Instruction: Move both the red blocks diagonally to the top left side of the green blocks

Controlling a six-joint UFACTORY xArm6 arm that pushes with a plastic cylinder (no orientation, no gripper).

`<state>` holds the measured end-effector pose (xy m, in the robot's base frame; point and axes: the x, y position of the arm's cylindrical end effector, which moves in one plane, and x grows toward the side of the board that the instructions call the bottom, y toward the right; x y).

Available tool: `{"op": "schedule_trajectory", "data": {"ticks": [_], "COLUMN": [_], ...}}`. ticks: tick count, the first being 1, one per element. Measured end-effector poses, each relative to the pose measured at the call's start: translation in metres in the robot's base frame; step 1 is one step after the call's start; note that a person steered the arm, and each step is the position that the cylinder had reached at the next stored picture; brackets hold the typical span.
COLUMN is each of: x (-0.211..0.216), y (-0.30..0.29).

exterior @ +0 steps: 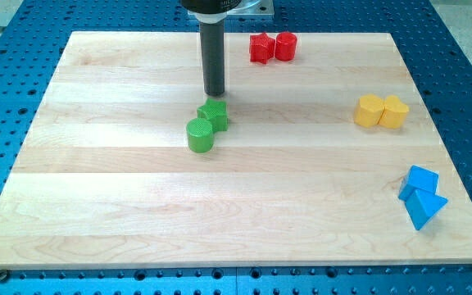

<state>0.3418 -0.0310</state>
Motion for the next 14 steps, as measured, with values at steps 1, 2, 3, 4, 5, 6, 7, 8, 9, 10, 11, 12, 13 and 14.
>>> {"op": "schedule_trajectory", "data": {"ticks": [1, 2, 3, 4, 5, 6, 7, 8, 9, 10, 11, 12, 13, 14], "x": [0.0, 0.0, 0.0, 0.006, 0.005, 0.005, 0.005, 0.004, -0.027, -0.077, -0.108, -0.108, -0.108, -0.101], "y": [0.0, 0.0, 0.0, 0.007, 0.046, 0.047, 0.047, 0.091, 0.165, 0.169, 0.158, 0.128, 0.092, 0.045]}}
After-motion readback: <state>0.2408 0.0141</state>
